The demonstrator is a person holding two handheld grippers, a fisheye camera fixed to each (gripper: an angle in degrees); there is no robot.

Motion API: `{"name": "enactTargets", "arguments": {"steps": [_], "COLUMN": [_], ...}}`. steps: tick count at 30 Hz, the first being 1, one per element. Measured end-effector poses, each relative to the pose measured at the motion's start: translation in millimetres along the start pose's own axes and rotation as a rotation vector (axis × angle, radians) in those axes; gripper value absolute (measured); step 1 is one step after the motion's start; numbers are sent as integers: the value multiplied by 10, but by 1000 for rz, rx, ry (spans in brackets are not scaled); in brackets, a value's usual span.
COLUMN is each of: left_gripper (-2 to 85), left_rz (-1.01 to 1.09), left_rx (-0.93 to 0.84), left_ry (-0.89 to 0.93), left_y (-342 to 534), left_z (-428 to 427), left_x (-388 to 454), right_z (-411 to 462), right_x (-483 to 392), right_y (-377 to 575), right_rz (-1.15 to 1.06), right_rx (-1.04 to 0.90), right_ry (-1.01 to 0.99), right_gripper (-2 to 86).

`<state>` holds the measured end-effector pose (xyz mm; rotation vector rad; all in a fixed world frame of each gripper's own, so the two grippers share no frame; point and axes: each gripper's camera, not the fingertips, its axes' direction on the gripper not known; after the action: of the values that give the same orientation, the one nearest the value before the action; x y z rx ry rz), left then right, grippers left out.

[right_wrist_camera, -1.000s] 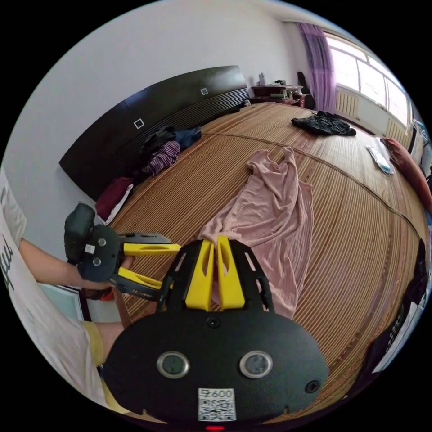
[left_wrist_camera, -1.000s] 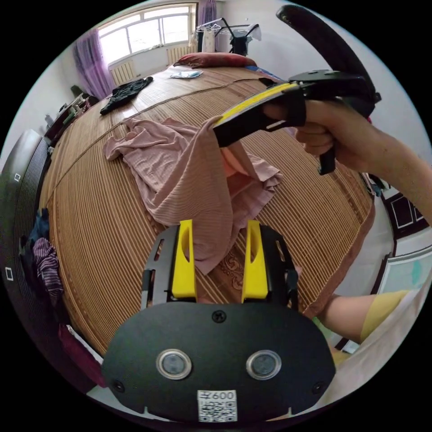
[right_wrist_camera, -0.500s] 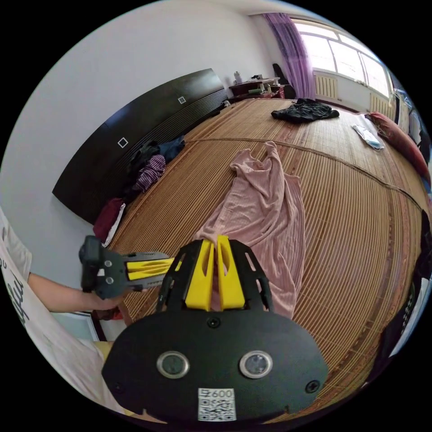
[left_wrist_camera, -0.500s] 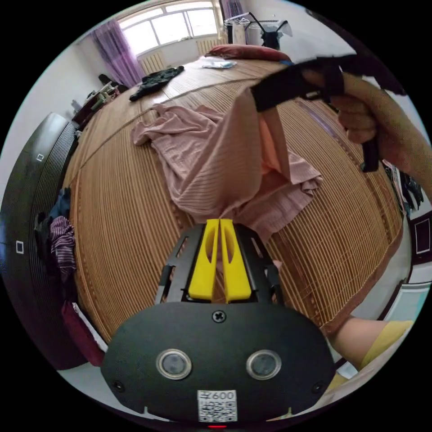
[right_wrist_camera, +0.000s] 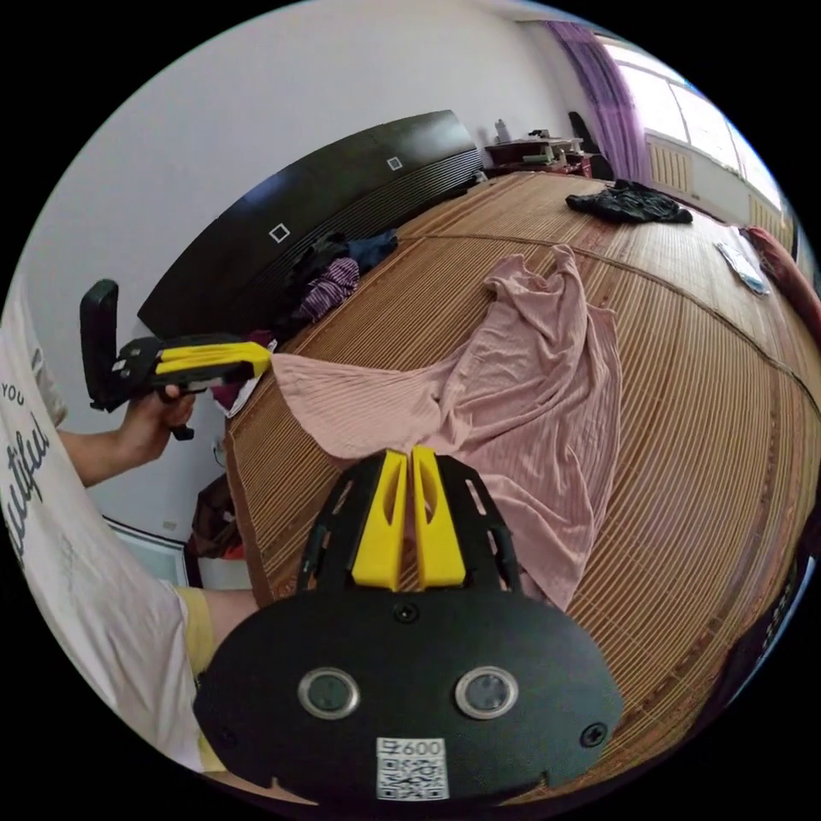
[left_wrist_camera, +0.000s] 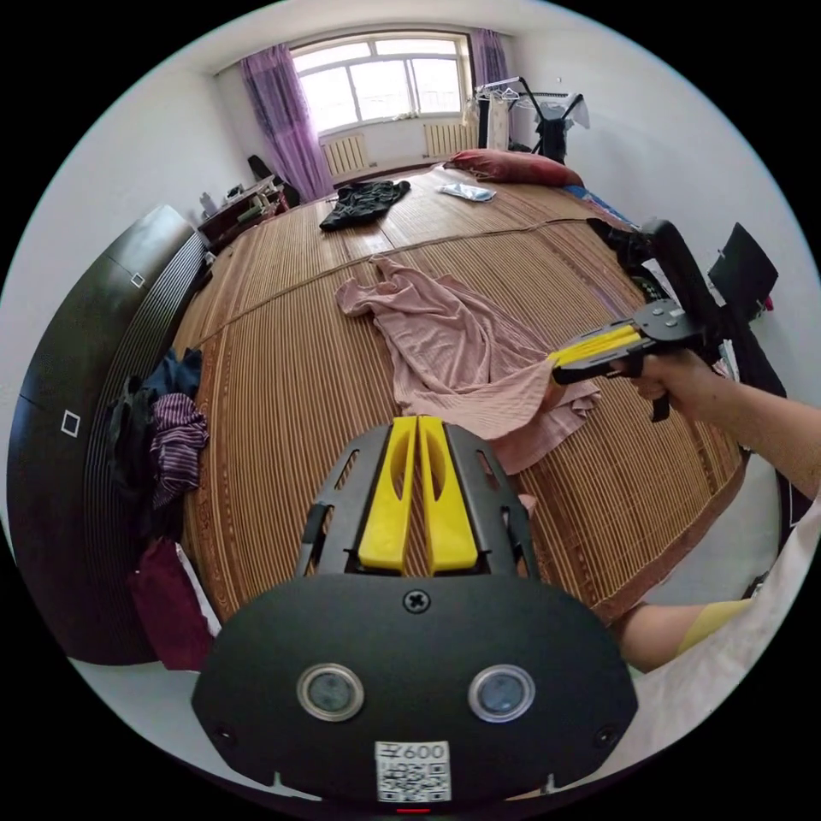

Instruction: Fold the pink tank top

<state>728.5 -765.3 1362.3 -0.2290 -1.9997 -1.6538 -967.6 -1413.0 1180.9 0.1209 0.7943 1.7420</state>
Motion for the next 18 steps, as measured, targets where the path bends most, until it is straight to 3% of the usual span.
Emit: {"name": "enactTargets", "arguments": {"steps": [5, 12, 18], "left_gripper": [5, 6, 6], "left_rz": [-49, -75, -122], "left_rx": [-15, -16, -8], "left_ry": [61, 128, 181], "left_y": [-22, -159, -276], "left_z": [-34, -160, -338], "left_x": [4, 34, -4], "right_z": [112, 166, 633], "right_x": [-285, -810, -988], "right_y": [77, -55, -95], "right_rz": [-132, -352, -440], "right_rx": [-24, 104, 8], "right_ry": [28, -55, 97], "right_gripper": [42, 79, 66]}}
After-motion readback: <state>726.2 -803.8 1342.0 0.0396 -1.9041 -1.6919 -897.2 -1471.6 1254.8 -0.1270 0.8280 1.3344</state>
